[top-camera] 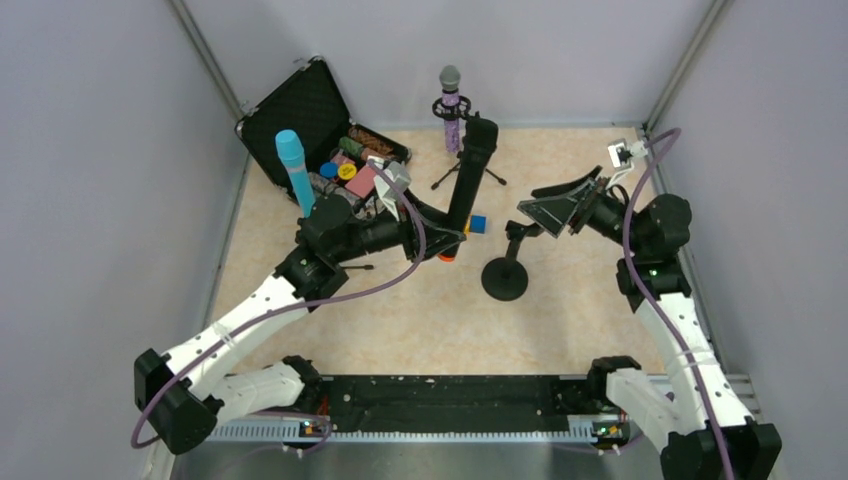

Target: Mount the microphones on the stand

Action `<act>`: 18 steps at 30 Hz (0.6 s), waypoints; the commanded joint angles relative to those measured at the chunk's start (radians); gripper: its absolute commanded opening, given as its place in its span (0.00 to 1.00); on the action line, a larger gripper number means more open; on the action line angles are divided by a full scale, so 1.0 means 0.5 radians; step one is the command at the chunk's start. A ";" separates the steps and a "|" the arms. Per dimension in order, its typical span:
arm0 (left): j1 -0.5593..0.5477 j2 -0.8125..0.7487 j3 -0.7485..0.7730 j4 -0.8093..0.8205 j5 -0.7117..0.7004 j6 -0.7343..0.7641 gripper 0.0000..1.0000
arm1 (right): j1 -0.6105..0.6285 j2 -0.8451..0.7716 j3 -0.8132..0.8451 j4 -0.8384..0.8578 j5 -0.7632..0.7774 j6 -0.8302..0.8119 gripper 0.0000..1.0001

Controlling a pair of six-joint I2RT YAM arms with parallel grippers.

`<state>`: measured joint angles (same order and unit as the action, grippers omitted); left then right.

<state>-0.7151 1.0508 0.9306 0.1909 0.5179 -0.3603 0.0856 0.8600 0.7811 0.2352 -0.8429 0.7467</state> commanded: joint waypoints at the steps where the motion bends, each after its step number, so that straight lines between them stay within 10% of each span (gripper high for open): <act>1: 0.004 0.062 -0.003 0.531 0.381 -0.210 0.00 | 0.063 -0.046 -0.076 0.761 -0.203 0.330 0.98; 18: -0.004 0.328 -0.002 0.671 0.657 -0.479 0.00 | 0.506 0.169 0.116 0.963 -0.160 0.289 0.91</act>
<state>-0.7151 1.2133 0.9283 0.4126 0.7998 -0.5640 0.3149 0.9283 0.7784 0.6605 -0.9386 0.9012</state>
